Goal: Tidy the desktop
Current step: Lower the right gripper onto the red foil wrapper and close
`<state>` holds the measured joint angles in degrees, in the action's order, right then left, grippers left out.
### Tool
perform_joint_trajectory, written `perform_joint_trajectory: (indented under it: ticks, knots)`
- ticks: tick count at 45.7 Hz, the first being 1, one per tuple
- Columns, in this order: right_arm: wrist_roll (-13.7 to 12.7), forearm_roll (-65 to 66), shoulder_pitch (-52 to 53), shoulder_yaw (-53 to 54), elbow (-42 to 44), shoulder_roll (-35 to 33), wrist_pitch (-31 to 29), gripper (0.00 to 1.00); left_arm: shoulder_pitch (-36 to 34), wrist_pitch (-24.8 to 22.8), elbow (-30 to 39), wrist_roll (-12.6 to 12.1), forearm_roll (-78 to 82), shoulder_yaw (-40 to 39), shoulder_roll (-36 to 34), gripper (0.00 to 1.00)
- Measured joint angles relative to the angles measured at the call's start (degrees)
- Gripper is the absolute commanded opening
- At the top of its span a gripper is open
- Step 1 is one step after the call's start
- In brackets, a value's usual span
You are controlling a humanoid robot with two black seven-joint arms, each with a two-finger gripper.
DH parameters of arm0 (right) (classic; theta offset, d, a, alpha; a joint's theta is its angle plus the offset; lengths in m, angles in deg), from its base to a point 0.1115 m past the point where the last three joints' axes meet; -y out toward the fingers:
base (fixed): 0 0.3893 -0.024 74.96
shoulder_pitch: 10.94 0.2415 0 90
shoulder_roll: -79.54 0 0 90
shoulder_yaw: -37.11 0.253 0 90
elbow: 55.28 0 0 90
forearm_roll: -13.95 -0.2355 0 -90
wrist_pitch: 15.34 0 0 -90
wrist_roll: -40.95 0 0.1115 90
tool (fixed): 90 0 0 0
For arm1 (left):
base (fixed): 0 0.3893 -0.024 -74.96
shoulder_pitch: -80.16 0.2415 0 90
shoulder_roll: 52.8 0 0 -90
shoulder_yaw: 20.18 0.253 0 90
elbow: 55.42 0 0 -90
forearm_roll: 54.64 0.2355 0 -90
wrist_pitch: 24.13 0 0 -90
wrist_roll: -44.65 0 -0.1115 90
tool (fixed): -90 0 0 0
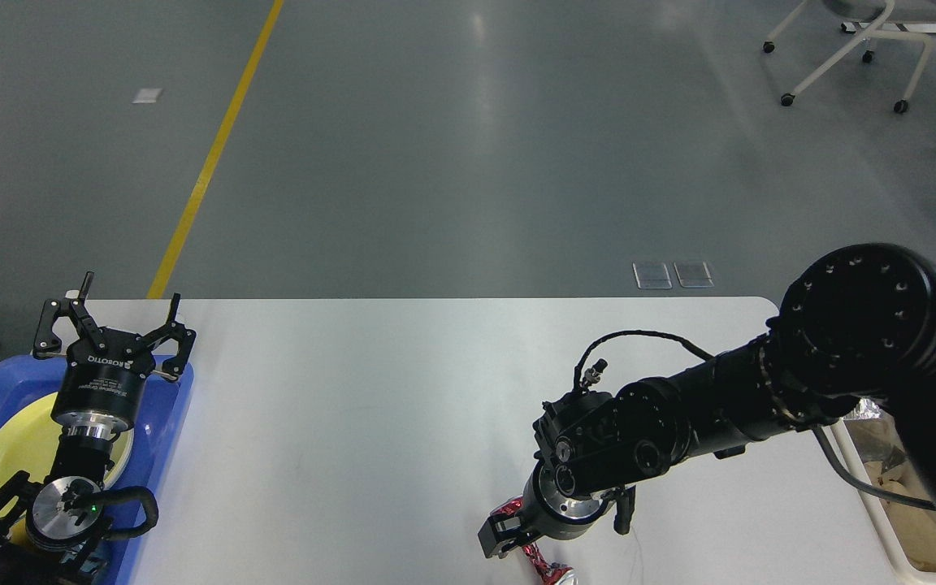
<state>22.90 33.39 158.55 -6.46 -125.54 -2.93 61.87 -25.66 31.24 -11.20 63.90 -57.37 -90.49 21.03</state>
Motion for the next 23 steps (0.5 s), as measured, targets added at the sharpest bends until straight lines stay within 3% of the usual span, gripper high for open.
perform_joint_trajectory:
  ticks: [8,13,23]
  knots:
    - [0.03,0.62,-5.8,-0.2,4.46,0.85,2.72,0.93,0.0,0.0,0.02,0.0,0.01,0.0,0.0,0.96]
    - [0.03,0.67,-6.53,-0.2,5.05,1.06,3.91,0.86,0.0,0.0,0.03,0.0,0.0,0.0,0.0,0.96]
    - [0.09,0.68,-6.5,-0.63,5.07,0.94,4.3,0.27,0.0,0.0,0.03,0.0,0.01,0.0,0.0,0.96]
